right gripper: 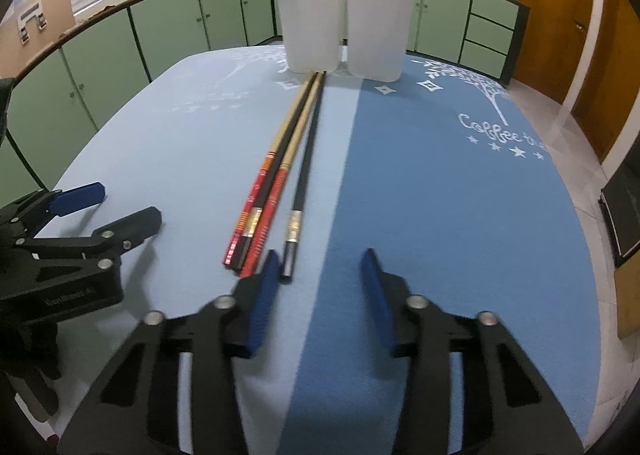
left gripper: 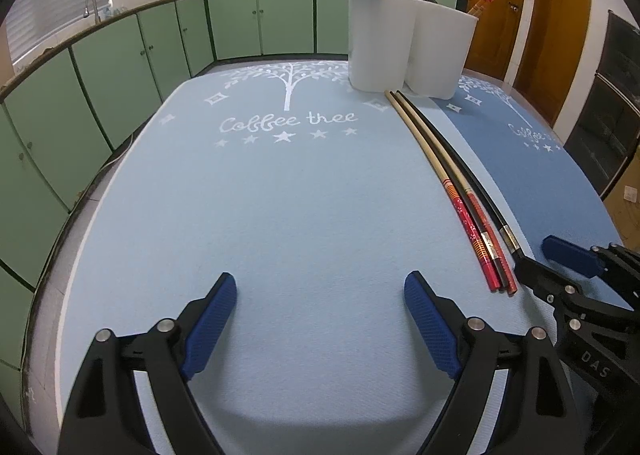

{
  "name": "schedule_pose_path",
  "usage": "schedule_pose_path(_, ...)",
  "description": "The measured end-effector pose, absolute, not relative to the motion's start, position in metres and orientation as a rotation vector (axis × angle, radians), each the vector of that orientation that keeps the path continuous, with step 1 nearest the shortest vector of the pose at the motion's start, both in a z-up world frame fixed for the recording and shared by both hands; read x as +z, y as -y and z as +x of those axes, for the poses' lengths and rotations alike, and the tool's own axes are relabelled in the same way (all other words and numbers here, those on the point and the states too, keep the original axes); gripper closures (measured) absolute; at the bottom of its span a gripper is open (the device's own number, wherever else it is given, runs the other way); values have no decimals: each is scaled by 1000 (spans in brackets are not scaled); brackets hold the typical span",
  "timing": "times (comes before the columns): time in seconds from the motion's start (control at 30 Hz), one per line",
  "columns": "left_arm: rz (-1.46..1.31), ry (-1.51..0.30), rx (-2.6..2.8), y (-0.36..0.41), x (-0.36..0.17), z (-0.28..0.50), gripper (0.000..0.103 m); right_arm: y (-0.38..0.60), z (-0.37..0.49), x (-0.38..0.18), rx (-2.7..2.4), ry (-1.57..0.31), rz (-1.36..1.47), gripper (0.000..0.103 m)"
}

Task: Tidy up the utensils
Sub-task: 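Close the right tool on a black chopstick, then close the left tool on a red-patterned chopstick while the right tool holds the black one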

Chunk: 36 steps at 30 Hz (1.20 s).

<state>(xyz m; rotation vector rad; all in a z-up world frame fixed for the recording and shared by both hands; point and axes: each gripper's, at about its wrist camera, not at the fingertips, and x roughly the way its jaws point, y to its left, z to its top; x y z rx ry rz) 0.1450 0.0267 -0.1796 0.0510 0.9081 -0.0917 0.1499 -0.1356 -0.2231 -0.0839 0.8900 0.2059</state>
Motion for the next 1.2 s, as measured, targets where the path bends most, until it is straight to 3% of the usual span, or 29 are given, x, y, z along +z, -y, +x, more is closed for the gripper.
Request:
schedule_pose_path(0.13, 54, -908, -98, -24, -179, 144, 18, 133, 150, -223, 228, -887, -71, 97)
schedule_pose_path(0.87, 112, -911, -205, 34, -182, 137, 17, 185, 139, -221, 149, -877, 14, 97)
schedule_pose_path(1.2, 120, -910, -146, 25, -183, 136, 14, 187, 137, -222, 153, -872, 17, 97)
